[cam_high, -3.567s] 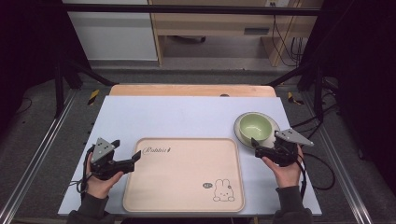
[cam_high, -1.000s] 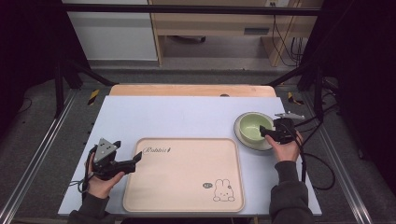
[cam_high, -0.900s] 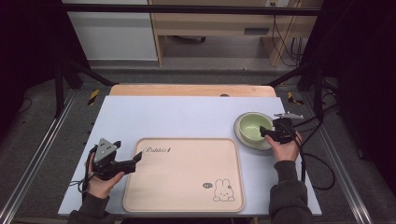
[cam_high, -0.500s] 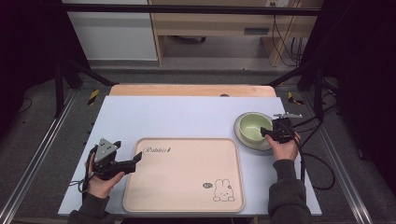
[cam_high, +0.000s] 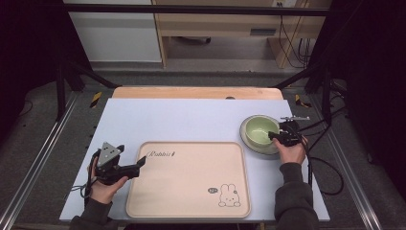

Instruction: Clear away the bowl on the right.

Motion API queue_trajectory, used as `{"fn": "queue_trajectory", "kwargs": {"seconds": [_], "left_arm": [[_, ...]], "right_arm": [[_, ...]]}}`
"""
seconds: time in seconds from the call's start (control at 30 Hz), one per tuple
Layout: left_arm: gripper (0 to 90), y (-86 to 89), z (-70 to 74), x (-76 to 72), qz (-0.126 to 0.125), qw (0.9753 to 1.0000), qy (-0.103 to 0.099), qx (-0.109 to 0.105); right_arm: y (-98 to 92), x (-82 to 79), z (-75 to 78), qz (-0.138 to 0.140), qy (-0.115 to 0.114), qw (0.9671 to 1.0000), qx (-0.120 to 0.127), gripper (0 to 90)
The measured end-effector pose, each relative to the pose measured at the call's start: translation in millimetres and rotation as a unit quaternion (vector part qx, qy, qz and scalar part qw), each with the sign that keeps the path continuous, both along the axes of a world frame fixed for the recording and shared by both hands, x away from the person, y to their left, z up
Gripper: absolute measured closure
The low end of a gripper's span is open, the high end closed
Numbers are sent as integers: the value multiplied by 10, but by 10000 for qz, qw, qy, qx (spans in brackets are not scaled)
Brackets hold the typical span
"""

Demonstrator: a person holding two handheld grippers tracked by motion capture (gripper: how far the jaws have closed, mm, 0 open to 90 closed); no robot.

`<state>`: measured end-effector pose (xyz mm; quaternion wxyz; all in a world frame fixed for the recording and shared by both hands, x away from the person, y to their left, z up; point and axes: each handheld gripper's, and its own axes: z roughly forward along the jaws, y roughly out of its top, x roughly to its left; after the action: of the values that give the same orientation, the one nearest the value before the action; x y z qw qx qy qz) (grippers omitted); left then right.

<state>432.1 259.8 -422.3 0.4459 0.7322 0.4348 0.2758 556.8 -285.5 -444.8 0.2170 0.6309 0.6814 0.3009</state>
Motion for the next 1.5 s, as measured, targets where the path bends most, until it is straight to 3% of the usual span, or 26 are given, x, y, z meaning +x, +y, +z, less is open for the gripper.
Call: {"fn": "queue_trajectory", "kwargs": {"seconds": [0.33, 0.57, 0.73, 0.93, 1.23, 1.5], "left_arm": [[106, 0, -6, 4, 3, 10000, 10, 2], [106, -1, -13, 8, -4, 10000, 33, 20], [107, -1, -16, 9, -4, 10000, 32, 18], [107, 4, -16, 11, 5, 10000, 35, 6], [108, 10, -12, 10, 14, 10000, 29, -18], [109, 13, -6, 8, 17, 10000, 21, -23]], "right_arm": [[9, 53, -17, 21, 129, 9998, 163, 714], [1, 78, -13, -108, 259, 9993, 249, 758], [-19, 103, -12, -187, 310, 9992, 176, 812], [-29, 126, 7, -262, 396, 9981, 391, 825], [-51, 128, 20, -309, 466, 9972, 493, 833], [-43, 110, 42, -355, 390, 9973, 504, 837]]}}
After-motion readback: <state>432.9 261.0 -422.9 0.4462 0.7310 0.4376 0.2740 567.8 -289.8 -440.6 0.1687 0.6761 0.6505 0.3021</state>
